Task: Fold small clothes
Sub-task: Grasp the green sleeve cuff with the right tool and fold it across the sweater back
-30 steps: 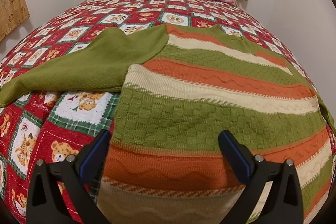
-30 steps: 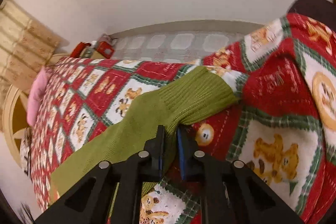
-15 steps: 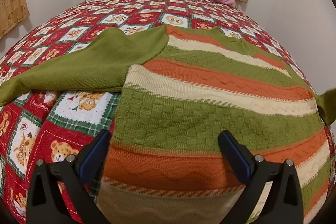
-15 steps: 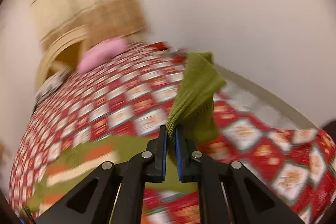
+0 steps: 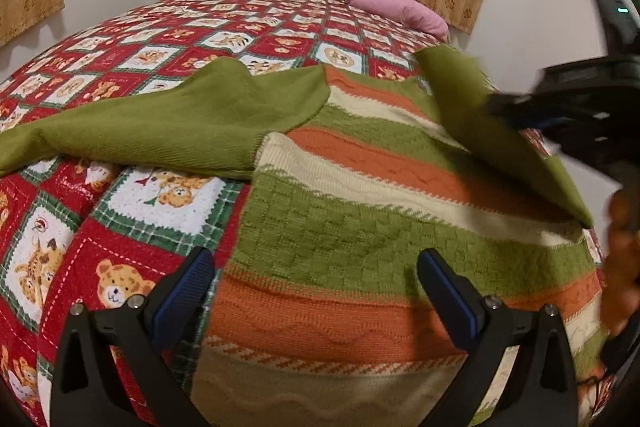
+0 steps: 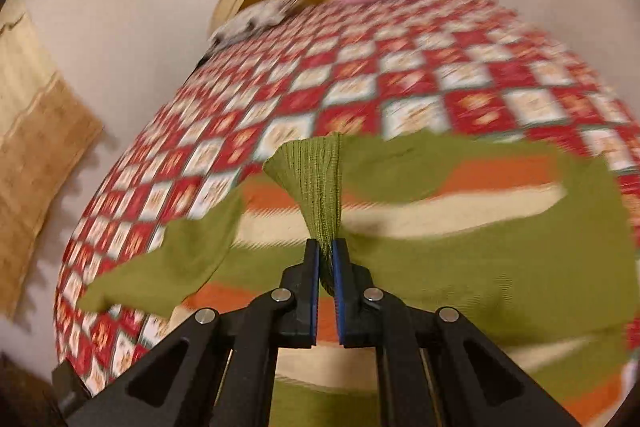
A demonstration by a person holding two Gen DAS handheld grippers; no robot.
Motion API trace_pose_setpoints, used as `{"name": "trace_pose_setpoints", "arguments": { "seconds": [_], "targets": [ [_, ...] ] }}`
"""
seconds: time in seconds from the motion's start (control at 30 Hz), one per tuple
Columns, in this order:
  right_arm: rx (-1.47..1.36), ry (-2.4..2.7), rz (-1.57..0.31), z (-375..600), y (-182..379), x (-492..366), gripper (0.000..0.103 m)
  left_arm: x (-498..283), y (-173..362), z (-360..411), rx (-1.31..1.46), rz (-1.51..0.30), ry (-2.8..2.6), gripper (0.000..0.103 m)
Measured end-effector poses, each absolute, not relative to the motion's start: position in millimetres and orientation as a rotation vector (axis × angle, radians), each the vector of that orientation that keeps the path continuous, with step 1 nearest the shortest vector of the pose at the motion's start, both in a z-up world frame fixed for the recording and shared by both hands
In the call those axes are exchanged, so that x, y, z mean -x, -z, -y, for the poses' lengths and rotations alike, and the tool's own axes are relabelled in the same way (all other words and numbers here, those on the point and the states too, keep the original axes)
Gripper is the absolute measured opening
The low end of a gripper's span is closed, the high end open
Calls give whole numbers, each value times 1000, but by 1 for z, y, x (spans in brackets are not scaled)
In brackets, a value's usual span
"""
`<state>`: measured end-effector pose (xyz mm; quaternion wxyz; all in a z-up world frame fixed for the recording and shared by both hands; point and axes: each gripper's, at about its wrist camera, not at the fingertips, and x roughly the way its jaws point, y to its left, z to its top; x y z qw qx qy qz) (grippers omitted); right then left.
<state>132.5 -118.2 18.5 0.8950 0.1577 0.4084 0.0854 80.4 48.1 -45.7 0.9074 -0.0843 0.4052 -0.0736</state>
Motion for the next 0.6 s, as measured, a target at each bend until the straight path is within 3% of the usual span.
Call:
{"name": "trace_pose_setpoints", "arguments": {
  "seconds": [0.17,0.23,0.27,0.33,0.6],
  "targets": [
    [-313,-306,-955,86,21,-154,6,-81,46,-49,178,-837,155,103],
    [-333,-360,-991,82,32,-156,12,-82,46,-49,182,-838,157,103],
    [-349,-384,-996,81,33,-157,16,-83,47,-49,182,-841,158,103],
    [-434,-498,-999,83,32,-155,44,-83,47,-50,181,-841,158,103],
    [-393,-366,-837,145,-11,-108,41,-82,47,-49,177,-842,157,103]
  ]
}}
